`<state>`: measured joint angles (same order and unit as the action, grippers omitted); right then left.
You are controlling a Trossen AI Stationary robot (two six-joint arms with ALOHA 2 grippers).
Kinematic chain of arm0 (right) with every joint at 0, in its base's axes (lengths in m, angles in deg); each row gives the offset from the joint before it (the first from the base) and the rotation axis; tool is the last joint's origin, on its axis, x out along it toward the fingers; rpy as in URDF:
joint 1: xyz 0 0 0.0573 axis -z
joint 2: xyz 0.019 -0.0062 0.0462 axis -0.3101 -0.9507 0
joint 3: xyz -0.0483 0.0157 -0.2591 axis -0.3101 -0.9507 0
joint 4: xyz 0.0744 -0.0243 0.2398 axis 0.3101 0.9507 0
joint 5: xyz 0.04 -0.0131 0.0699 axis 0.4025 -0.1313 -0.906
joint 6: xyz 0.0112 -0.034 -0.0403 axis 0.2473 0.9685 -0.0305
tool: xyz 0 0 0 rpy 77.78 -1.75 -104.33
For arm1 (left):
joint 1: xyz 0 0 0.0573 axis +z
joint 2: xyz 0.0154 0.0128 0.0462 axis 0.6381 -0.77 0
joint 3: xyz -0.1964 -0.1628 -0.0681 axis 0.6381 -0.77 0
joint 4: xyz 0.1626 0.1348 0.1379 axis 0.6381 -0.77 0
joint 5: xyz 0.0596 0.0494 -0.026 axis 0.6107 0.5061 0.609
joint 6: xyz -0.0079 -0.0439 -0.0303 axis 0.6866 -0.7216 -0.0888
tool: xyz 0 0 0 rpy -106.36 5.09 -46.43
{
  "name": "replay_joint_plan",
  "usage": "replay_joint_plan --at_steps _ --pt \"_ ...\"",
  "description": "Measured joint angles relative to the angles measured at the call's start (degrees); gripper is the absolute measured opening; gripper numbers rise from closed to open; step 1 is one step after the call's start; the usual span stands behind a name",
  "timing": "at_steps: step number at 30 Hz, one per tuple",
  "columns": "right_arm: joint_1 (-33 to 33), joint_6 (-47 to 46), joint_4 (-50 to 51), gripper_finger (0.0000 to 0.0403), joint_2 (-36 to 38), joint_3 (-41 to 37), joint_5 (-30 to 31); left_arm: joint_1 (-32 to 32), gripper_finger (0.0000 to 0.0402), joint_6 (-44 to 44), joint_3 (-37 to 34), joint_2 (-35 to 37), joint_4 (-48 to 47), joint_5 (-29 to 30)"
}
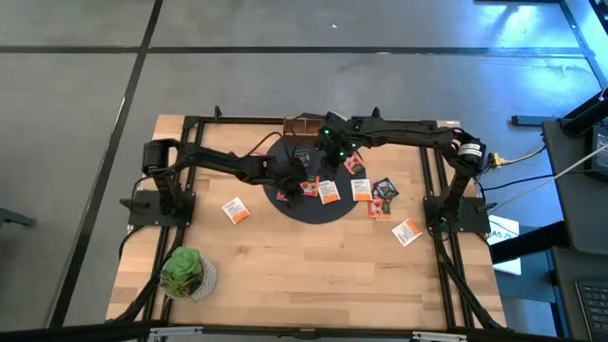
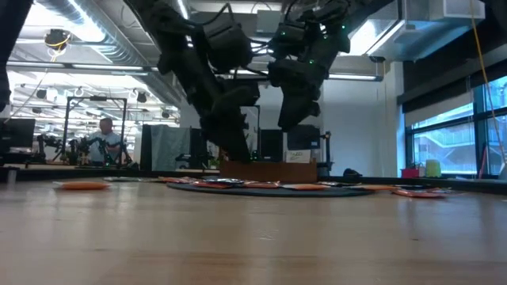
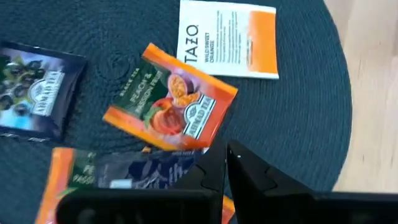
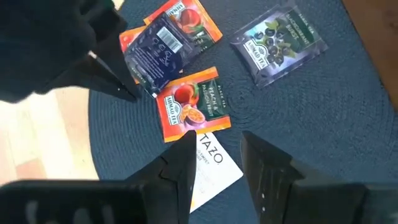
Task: Pick & Place Tea
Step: Put the orange tea bag into the middle section of the wooden organizer
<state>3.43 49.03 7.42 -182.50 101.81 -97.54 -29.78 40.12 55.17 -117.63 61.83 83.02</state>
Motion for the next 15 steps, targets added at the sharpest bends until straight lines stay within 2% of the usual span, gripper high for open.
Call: replay_joint_plan --at_steps 5,8,12,15 --pt "0.90 -1.14 8.82 0.0129 0.00 0.00 0.53 -0.04 0.0015 -0.55 -0.02 -0.66 3.58 -0.50" --pt "3.26 1.67 16.33 0.0129 0.00 -0.09 -2.24 -0.02 0.0015 -0.54 -0.02 -0.66 7.61 -0.57" --pt "5.82 4.44 18.35 0.0129 0.01 -3.84 -3.96 -0.02 0.0015 -0.52 -0.02 -0.64 13.29 -0.55" --pt "7.69 1.58 18.64 0.0129 0.12 -7.01 0.50 -0.02 0.0015 -0.53 -0.02 -0.64 16.68 -0.57"
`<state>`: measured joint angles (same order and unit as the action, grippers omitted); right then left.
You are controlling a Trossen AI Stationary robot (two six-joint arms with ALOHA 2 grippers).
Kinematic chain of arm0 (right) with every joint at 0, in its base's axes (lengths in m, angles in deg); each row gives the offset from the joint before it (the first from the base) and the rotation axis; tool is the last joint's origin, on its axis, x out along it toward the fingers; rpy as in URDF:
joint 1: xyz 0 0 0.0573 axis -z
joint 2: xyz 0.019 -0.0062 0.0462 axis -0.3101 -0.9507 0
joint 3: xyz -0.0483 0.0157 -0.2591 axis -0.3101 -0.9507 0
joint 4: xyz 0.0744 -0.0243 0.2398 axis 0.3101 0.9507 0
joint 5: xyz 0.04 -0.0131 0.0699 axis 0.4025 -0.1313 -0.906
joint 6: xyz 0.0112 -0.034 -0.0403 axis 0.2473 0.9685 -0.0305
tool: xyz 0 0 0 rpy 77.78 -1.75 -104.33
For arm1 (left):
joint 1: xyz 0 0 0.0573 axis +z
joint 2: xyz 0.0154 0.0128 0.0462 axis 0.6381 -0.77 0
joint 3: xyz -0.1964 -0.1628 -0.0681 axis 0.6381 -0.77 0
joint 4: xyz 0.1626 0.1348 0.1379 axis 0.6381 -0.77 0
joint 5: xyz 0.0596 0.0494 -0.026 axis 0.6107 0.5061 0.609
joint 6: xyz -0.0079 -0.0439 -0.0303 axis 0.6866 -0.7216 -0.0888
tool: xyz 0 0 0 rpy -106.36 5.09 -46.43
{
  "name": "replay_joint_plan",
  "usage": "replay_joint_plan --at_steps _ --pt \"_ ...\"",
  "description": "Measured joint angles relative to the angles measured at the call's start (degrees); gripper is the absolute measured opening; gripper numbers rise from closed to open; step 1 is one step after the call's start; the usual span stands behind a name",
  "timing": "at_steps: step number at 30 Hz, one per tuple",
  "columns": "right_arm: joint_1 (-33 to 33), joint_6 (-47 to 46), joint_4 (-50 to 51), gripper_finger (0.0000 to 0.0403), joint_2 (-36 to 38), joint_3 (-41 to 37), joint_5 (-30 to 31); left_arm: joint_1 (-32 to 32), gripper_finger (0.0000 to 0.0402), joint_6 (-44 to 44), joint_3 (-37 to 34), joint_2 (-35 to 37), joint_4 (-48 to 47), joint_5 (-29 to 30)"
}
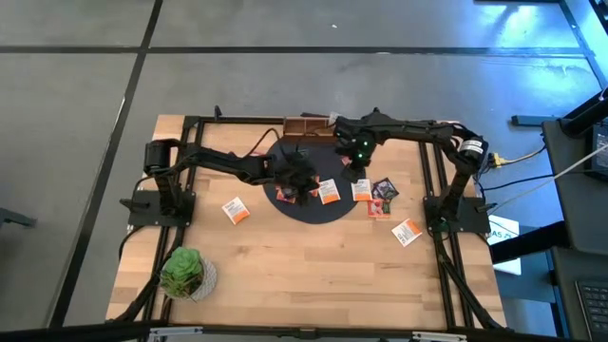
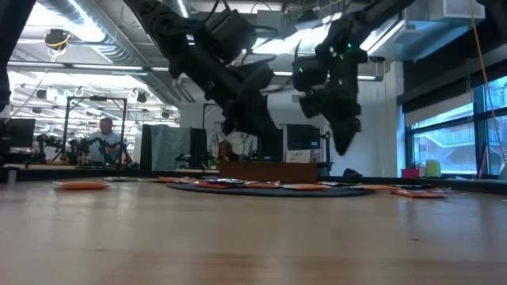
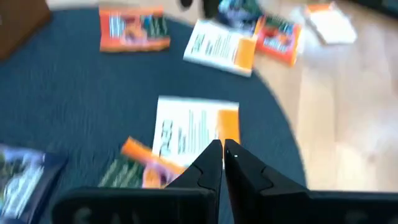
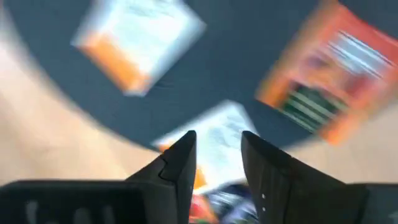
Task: Pick & Place Tea
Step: Put the orange tea bag into the middle section of the wooden organizer
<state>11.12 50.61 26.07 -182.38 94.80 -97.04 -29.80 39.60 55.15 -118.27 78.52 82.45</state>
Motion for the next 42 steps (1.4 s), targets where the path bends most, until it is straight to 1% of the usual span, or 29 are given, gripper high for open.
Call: replay_joint_plan --at_steps 2,4,7,10,14,16,18,20,23,26,30,33,37,40,42 --pt "1.37 -3.52 0.55 0.0129 0.71 -2.29 4.59 -0.09 0.0015 0.02 0.00 0.00 1.49 0.00" --pt "2.23 -5.11 -0.10 0.0129 2.58 -4.63 6.45 -0.11 0.0015 0.02 0.00 0.00 2.59 -0.02" --pt "2.36 -8.12 -3.50 0.0129 5.62 -8.26 5.90 -0.11 0.0015 0.04 0.00 0.02 2.84 -0.02" --pt "1.31 -10.83 -13.79 0.0129 8.50 -12.08 5.25 -0.11 0.0015 0.10 0.00 0.02 2.88 0.00" --pt "-0.17 -11.31 -23.88 0.0129 8.69 -15.13 4.61 -0.11 0.0015 0.19 0.00 0.02 2.88 0.00" --pt "-0.57 -12.64 -26.88 0.0129 8.71 -15.22 3.13 -0.11 0.0015 0.20 0.00 0.02 2.87 0.00" --pt "-0.79 -14.65 -27.23 0.0129 8.64 -15.18 3.07 -0.11 0.0015 0.20 0.01 0.03 2.87 0.01" --pt "-1.00 -14.17 -27.98 0.0132 8.63 -14.95 3.11 -0.11 0.0015 0.20 0.00 0.04 2.87 0.02" --pt "-1.00 -14.05 -28.50 0.0152 8.63 -14.82 2.63 -0.11 0.0016 0.20 0.00 0.04 2.87 0.01" --pt "-0.97 -14.03 -27.93 0.0193 8.63 -14.85 2.61 -0.11 0.0022 0.17 0.01 0.04 2.87 0.02" --pt "-0.94 -14.16 -27.71 0.0246 8.63 -14.85 2.56 0.10 0.0041 -2.48 0.00 0.04 2.87 -0.02" --pt "-1.16 -16.11 -27.66 0.0272 8.63 -14.85 2.51 0.75 0.0064 -3.48 0.01 0.05 2.87 0.06" --pt "-1.29 -17.37 -27.86 0.0289 8.63 -14.85 2.97 1.63 0.0105 -2.95 0.02 0.09 2.92 -0.88" --pt "-1.32 -20.59 -29.64 0.0291 8.63 -14.85 6.28 1.99 0.0135 -2.95 0.02 0.09 3.21 -1.54" --pt "-1.28 -22.75 -30.02 0.0291 8.63 -14.85 6.59 1.97 0.0150 -3.63 0.02 0.09 3.50 -1.51"
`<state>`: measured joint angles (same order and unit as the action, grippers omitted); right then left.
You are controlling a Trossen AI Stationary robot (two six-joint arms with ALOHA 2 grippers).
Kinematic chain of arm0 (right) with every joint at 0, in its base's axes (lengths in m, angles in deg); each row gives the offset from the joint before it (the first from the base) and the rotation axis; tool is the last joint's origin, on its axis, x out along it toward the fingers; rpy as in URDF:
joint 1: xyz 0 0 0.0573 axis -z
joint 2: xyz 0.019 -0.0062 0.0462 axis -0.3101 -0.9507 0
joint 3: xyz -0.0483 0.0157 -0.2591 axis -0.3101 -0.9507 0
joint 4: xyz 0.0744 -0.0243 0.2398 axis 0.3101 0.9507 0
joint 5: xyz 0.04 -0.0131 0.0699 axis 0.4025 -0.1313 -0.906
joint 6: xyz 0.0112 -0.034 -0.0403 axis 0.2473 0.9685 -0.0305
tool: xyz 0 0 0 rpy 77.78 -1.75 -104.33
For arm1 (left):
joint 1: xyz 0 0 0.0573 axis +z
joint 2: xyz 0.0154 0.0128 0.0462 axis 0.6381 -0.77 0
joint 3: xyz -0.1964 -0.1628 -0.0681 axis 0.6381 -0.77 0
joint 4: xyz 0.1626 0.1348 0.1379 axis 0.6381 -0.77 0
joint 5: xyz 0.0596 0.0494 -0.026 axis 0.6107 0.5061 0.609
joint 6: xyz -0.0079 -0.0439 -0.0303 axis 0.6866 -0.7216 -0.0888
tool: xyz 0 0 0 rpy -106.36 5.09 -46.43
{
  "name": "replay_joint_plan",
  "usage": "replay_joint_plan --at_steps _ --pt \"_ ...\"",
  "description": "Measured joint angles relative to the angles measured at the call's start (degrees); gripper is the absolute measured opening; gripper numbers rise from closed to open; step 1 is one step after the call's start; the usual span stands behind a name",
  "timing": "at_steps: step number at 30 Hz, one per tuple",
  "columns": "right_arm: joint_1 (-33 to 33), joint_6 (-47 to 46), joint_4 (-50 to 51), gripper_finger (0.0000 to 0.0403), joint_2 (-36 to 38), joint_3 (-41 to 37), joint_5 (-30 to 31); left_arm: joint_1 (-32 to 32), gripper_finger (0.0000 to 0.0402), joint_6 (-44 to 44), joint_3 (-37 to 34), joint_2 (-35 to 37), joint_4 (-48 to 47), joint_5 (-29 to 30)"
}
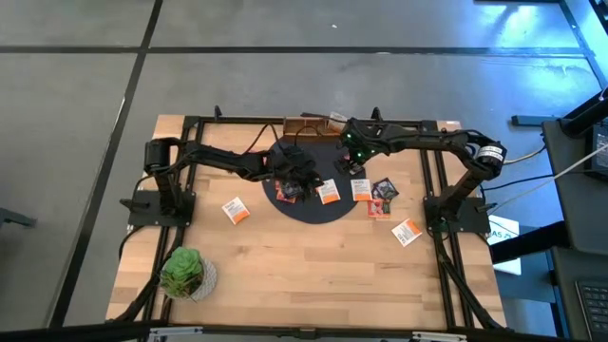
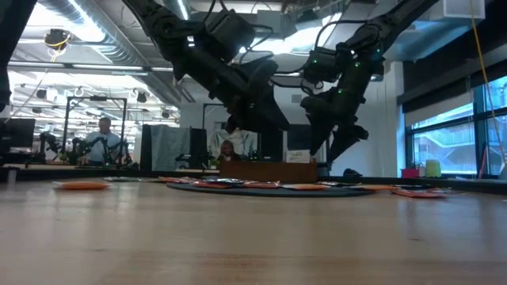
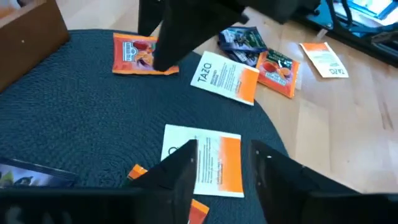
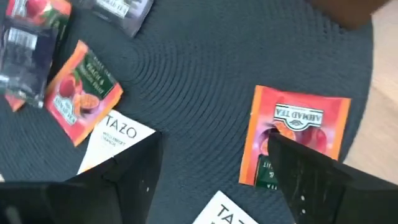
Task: Pick & Place Tea
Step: Put the orange tea bag into the middle section of the wooden organizer
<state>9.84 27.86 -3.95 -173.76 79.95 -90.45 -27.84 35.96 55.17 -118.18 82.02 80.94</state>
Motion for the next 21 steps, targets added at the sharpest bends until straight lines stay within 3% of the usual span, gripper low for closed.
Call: replay_joint_plan --at_steps 7,14,21 --pt "2.56 2.74 8.94 0.0291 0.00 0.00 -4.19 -0.05 0.0165 -0.33 0.72 -0.53 3.60 -0.35" --pt "5.44 3.89 10.45 0.0291 0.88 0.00 -3.05 1.23 0.0143 4.30 9.99 -6.75 1.96 -0.06" --pt "10.09 3.20 13.92 0.0291 9.40 -4.16 -2.40 4.06 0.0113 3.09 17.00 -15.50 -1.41 -1.01"
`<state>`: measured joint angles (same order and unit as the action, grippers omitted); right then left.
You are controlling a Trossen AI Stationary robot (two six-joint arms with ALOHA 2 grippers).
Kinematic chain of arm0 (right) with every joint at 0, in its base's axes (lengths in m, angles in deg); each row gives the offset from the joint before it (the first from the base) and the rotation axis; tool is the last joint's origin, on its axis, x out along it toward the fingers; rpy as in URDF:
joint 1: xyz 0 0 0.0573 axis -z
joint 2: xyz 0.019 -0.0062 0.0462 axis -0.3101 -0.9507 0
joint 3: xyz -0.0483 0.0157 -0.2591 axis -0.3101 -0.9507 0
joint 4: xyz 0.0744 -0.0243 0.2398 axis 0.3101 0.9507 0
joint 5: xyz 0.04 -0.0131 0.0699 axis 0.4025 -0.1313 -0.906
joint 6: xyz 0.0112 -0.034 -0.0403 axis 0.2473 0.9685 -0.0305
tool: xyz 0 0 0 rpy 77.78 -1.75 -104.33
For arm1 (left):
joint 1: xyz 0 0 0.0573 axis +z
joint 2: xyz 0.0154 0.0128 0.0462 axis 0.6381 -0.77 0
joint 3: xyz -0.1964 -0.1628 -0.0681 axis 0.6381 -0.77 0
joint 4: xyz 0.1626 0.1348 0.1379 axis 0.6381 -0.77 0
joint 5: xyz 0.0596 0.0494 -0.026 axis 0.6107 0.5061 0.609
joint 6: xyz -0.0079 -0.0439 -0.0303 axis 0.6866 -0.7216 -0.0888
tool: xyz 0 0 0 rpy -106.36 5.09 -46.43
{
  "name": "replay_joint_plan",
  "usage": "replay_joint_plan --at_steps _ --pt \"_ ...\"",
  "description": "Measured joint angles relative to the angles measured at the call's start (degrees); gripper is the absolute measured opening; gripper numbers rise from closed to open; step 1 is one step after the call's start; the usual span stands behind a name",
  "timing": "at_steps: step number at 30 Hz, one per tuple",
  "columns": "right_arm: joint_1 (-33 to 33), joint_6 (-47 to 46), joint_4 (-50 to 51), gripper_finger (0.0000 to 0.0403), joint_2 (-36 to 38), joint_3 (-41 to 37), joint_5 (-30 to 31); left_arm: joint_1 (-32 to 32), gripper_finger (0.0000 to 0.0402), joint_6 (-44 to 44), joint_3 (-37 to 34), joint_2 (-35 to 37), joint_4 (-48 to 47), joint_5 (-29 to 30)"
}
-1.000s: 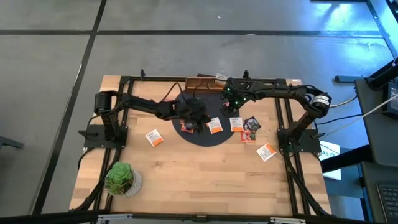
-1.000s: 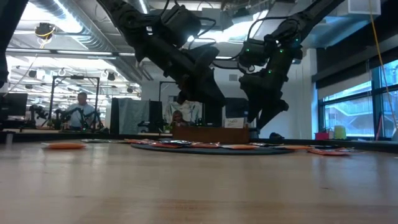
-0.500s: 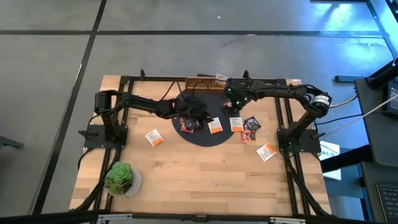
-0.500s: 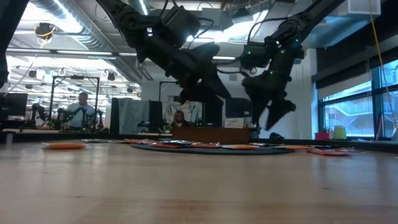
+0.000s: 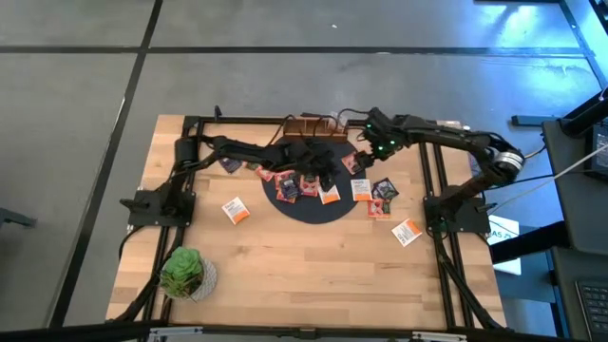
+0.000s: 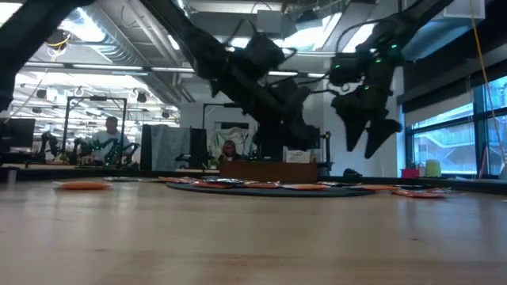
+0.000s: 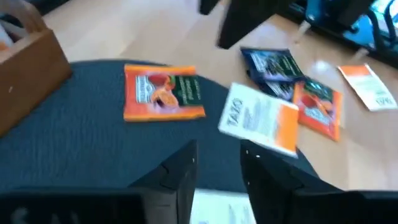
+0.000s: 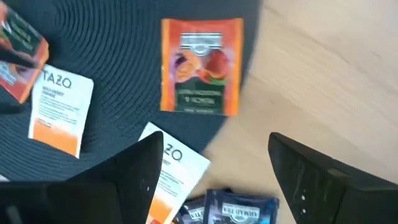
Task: Pick & Place Tea
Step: Put the orange tea bag into the middle section of the wooden organizer
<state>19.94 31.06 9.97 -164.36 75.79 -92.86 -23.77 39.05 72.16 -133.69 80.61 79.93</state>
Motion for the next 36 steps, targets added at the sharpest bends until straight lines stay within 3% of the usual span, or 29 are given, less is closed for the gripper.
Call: replay_joint_plan --at_steps 7,11,15,27,36 --pt "0.34 -10.11 -12.84 0.0291 9.11 -11.24 -1.60 1.77 0.0073 -1.35 6.71 -6.47 0.41 -1.59" --pt "-0.55 -14.61 -20.12 0.0291 9.40 -15.96 -4.48 2.41 0.0047 -2.25 10.49 -10.23 0.28 -1.59" --pt "-1.14 -17.15 -22.88 0.0291 8.88 -18.76 -3.33 2.76 0.0022 -2.19 13.12 -13.14 0.46 -1.43" --pt "-1.18 -20.52 -29.46 0.0291 7.94 -20.68 -2.08 2.68 0.0003 -2.82 13.60 -14.64 0.53 4.69" --pt "-1.18 -21.57 -34.09 0.0291 1.99 -20.71 -2.08 2.01 0.0002 -6.63 13.60 -15.79 0.41 6.13"
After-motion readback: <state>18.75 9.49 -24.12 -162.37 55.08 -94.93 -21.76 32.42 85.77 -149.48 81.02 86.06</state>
